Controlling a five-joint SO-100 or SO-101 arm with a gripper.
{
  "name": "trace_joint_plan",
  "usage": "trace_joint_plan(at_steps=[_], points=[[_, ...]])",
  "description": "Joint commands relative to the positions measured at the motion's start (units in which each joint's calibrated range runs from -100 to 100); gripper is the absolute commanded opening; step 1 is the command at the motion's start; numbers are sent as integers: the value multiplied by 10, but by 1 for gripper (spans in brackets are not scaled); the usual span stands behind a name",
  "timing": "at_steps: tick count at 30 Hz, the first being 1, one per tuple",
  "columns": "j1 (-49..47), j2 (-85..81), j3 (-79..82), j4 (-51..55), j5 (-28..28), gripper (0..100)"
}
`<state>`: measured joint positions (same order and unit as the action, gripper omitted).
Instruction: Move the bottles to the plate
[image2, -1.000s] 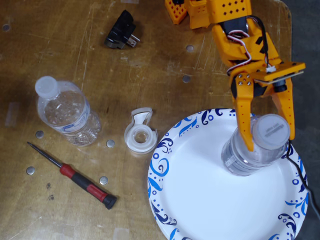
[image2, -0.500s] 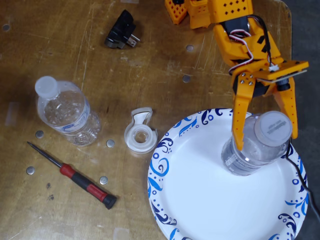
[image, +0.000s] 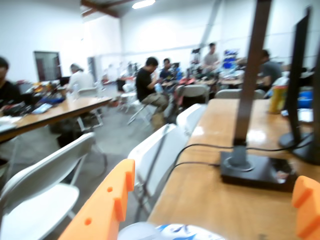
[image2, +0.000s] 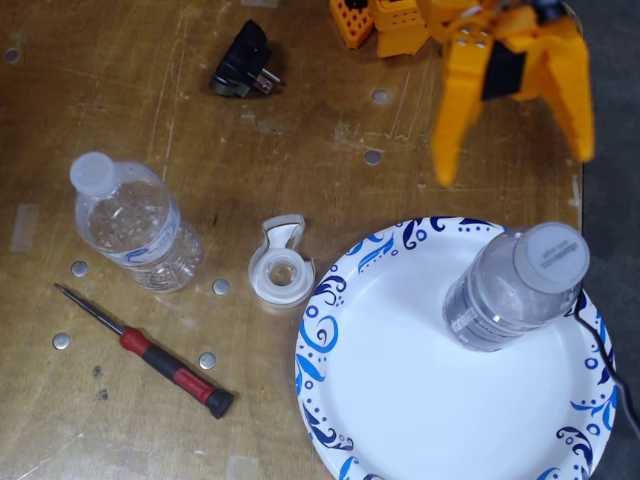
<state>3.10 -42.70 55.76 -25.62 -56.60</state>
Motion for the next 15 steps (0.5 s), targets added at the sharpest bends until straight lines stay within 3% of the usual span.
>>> trace_joint_plan(at_steps=[1, 8, 12, 15], points=[[141, -72, 46, 2, 2, 33], [361, -133, 160, 0, 2, 33], [422, -131, 166, 1, 5, 33], [431, -118, 160, -3, 39, 33]])
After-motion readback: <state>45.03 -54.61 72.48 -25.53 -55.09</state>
